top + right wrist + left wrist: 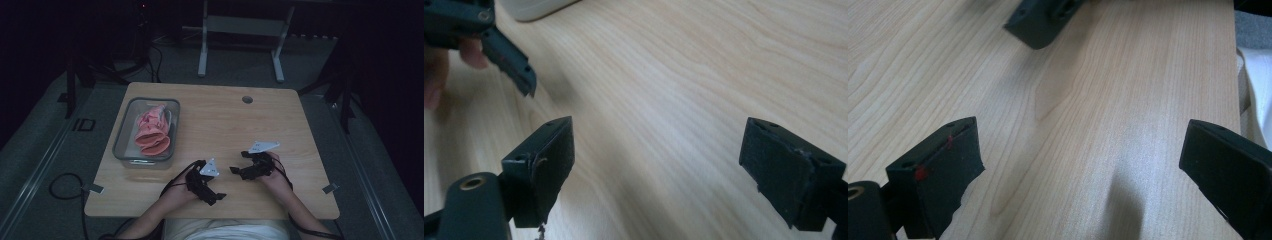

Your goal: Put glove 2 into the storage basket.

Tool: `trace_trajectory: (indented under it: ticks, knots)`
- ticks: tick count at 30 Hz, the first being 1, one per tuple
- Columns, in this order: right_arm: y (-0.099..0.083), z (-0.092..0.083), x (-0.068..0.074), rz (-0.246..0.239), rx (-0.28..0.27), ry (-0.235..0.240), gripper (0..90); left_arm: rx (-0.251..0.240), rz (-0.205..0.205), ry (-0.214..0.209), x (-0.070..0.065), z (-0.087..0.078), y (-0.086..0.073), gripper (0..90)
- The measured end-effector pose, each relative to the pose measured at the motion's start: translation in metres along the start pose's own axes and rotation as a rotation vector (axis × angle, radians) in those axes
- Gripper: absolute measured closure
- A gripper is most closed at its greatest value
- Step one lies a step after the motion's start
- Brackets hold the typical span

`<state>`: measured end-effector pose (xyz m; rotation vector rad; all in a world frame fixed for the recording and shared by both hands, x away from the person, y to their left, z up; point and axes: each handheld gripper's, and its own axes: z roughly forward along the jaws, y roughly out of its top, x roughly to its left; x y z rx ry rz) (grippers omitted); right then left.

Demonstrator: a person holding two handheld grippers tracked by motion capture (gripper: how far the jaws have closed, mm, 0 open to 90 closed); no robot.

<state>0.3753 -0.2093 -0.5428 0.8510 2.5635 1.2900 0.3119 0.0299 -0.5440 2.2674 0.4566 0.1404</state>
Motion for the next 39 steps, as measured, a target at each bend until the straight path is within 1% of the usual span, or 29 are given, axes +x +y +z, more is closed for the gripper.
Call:
trace_trajectory:
  ticks: [1, 2, 3, 6, 8, 9, 11, 13, 14, 15, 17, 21, 26, 30, 31, 39]
  knots:
    - [-0.002, -0.001, 0.0, 0.0, 0.0, 0.0, 14.3, 0.0, 0.0, 0.0, 0.0, 0.0, 0.0, 2.9]
    - [-0.004, -0.003, 0.0, -0.003, 0.0, -0.002, 14.3, 0.001, 0.005, 0.009, 0.0, 0.001, -0.002, 2.9]
    - [-0.006, -0.004, 0.001, -0.007, 0.009, -0.005, 14.3, -0.006, 0.001, 0.01, 0.0, 0.001, -0.003, 2.9]
    - [-0.01, -0.005, 0.001, -0.017, 0.02, -0.015, 14.3, -0.004, 0.008, 0.02, -0.001, 0.003, -0.004, 2.9]
    - [-0.016, -0.006, 0.0, -0.016, 0.029, -0.029, 14.3, 0.017, 0.025, 0.031, -0.003, 0.005, -0.006, 2.9]
    - [-0.016, -0.006, 0.0, -0.016, 0.029, -0.029, 14.3, 0.017, 0.025, 0.031, -0.003, 0.005, -0.006, 2.9]
    - [-0.02, -0.005, 0.001, -0.026, 0.024, -0.044, 14.3, 0.043, 0.043, 0.038, -0.005, 0.008, -0.008, 2.9]
    - [-0.02, -0.005, 0.001, -0.032, 0.025, -0.052, 14.4, 0.043, 0.043, 0.038, -0.005, 0.008, -0.008, 2.9]
    - [-0.022, -0.005, 0.001, -0.039, 0.02, -0.068, 14.3, 0.056, 0.074, 0.044, -0.009, 0.009, -0.009, 2.9]
    - [-0.023, -0.006, 0.001, -0.043, 0.015, -0.08, 14.3, 0.055, 0.081, 0.05, -0.01, 0.008, -0.009, 2.9]
    - [-0.025, -0.006, 0.001, -0.043, 0.012, -0.088, 14.3, 0.045, 0.084, 0.048, -0.012, 0.007, -0.01, 2.9]
    - [-0.026, -0.008, 0.002, -0.049, 0.003, -0.099, 14.3, 0.039, 0.072, 0.055, -0.011, 0.005, -0.013, 2.9]
    - [-0.027, -0.007, 0.005, -0.07, 0.003, -0.11, 14.3, 0.028, 0.067, 0.063, -0.009, 0.003, -0.013, 2.9]
    - [-0.027, -0.007, 0.004, -0.069, -0.001, -0.111, 14.3, 0.024, 0.066, 0.068, -0.008, 0.002, -0.014, 2.9]
    - [-0.027, -0.007, 0.004, -0.068, 0.0, -0.112, 14.3, 0.024, 0.059, 0.067, -0.007, 0.002, -0.015, 2.9]
    - [-0.027, -0.007, 0.004, -0.067, 0.002, -0.113, 14.4, 0.025, 0.058, 0.063, -0.007, 0.002, -0.015, 2.9]
